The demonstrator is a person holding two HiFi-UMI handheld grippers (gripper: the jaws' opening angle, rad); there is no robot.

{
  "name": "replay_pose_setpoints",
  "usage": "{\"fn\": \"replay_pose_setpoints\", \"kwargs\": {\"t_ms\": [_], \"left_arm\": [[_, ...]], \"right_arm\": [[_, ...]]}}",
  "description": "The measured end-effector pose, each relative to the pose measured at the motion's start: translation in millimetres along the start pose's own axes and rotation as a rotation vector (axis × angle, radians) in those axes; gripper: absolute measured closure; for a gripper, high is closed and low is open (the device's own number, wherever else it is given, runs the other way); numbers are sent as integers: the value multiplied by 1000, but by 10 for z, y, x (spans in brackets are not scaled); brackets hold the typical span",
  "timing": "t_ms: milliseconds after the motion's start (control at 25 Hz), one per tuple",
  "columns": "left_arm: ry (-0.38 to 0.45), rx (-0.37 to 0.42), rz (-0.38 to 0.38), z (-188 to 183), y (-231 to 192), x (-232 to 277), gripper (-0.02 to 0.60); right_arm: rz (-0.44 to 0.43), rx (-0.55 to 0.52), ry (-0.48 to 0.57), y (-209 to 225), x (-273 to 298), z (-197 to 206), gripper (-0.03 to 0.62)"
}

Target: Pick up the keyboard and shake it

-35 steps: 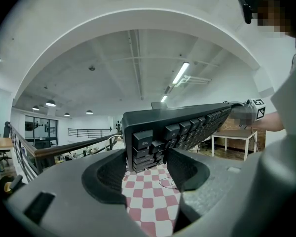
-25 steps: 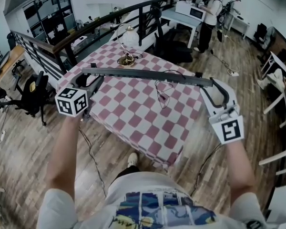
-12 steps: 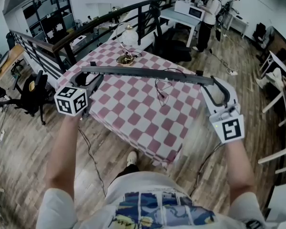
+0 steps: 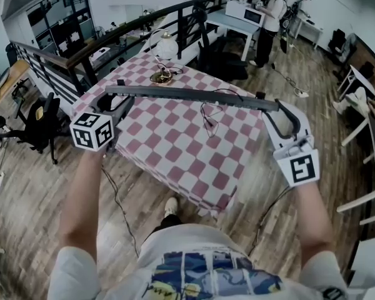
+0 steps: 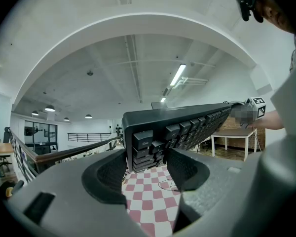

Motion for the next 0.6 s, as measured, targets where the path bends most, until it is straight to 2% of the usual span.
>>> {"fn": "replay_pose_setpoints", "kwargs": {"t_ms": [600], "left_arm": [[-9, -2, -5, 18, 119, -100, 330]], "right_arm": [[-5, 0, -1, -38, -133, 22, 444]]}}
Point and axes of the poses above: the fingertips, and each gripper's own axes: x forward along the fingers, y to its right, z out of its underside, the point moved 3 cm from there along -x, backward along the fingers, and after that the axes turned 15 degrees about -z, right-handed, at the moved point
